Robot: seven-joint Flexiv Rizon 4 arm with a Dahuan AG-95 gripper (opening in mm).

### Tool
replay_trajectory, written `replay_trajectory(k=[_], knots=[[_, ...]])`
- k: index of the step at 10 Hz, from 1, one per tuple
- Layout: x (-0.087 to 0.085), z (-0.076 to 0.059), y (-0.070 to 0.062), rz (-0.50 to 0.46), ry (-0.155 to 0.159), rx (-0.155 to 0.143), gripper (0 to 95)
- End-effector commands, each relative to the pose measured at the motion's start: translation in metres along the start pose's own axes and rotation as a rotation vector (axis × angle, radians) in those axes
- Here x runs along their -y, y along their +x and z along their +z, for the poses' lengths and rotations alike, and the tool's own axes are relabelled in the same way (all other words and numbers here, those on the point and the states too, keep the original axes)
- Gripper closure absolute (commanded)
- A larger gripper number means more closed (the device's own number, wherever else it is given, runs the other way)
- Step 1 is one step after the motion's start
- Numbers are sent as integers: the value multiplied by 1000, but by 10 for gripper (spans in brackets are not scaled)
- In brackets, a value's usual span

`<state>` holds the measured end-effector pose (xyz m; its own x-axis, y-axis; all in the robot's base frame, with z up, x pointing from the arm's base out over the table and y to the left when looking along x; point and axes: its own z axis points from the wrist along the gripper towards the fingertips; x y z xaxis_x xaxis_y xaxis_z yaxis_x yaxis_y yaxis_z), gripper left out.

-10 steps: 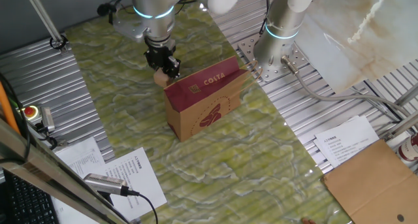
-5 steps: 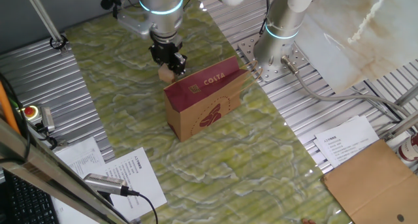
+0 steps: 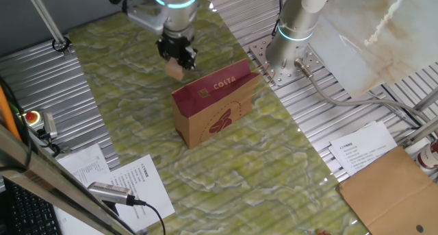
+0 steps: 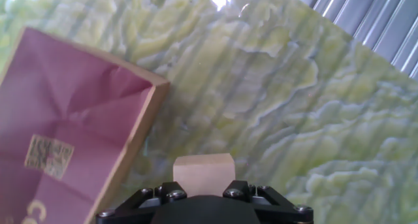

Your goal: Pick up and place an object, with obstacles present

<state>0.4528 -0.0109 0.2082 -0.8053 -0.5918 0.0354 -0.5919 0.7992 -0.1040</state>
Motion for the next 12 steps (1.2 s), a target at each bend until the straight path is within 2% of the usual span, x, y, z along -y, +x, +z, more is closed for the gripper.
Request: replay_trajectory(k=[1,3,4,6,12], knots=[[9,-15,1,-37,-17,16,950],[13,-22,-3,-29,-14,-7,950],[14,-23,-4,-19,-14,-9,950],[15,-24,-7,21,-19,-3,950],[17,-23,-7,38,-23,-2,950]])
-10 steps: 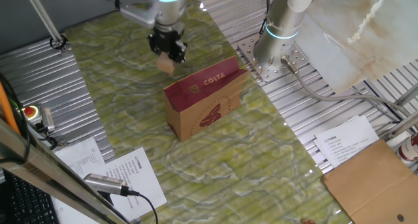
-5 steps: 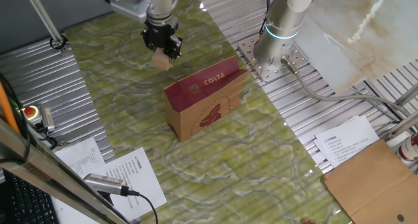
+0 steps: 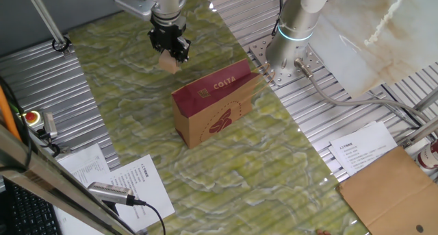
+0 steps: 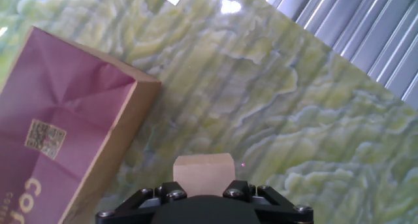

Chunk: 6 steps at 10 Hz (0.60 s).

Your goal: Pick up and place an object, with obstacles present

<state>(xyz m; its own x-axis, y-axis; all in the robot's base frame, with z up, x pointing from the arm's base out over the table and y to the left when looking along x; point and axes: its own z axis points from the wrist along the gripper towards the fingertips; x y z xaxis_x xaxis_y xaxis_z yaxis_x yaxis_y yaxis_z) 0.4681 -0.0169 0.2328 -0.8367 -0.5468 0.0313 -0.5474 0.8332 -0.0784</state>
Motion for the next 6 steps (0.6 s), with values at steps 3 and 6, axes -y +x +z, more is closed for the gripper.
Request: replay_trajectory(k=[3,6], knots=[[0,0,1,-18,11,25,950],[-1,-3,3,-16,5,50,950]])
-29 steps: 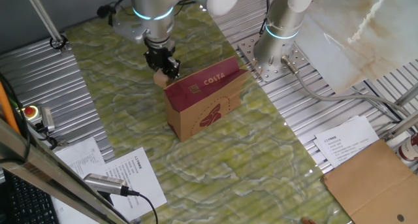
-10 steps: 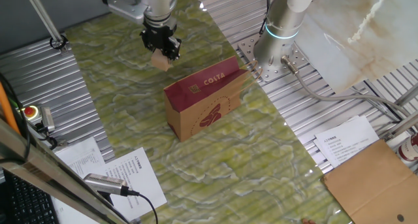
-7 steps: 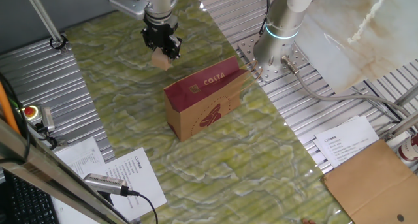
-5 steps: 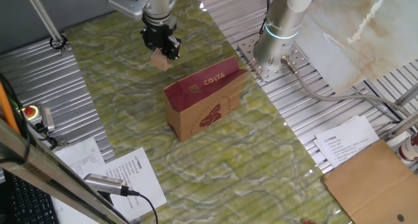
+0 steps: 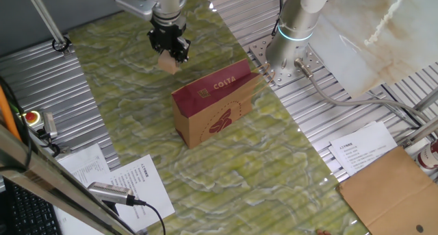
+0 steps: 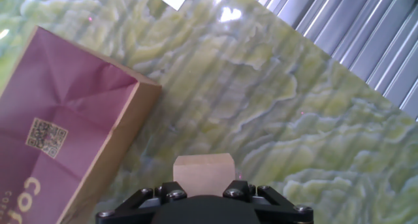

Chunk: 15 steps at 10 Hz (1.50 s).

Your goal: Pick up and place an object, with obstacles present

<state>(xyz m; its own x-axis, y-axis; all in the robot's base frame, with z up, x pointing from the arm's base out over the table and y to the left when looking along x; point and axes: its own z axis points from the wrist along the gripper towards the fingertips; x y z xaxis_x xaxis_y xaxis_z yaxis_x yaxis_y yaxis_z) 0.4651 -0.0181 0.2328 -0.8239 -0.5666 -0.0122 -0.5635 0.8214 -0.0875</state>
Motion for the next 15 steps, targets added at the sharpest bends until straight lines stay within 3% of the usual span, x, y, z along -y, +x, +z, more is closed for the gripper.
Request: replay_trajectory(k=[1,4,6,9,12,15], knots=[[-1,-12,-1,3,-6,-5,950],[-9,-39,-3,-23,-19,-24,950],[-26,-55,-12,19,-24,-35,950],[-67,-63,-41,111,-33,-51,950],[-106,-67,-61,176,-40,-55,950],[-111,-69,-65,187,-63,-52,950]])
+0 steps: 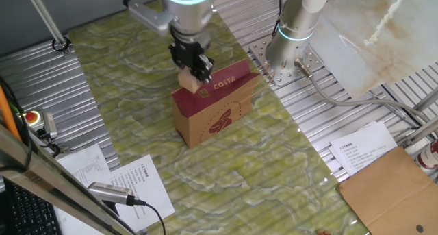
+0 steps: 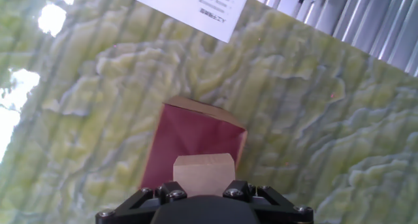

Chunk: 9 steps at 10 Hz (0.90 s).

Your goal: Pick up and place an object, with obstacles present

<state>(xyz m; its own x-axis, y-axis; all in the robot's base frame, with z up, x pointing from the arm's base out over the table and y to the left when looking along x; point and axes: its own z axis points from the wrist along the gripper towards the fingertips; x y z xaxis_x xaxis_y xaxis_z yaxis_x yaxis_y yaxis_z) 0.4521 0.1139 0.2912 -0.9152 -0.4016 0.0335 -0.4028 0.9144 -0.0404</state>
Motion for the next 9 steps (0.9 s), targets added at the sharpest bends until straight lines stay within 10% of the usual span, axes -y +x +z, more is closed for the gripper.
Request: replay_trajectory(k=[1,9], knots=[[0,-1,0,14,-9,1,950],[0,-1,0,-60,-37,13,950]])
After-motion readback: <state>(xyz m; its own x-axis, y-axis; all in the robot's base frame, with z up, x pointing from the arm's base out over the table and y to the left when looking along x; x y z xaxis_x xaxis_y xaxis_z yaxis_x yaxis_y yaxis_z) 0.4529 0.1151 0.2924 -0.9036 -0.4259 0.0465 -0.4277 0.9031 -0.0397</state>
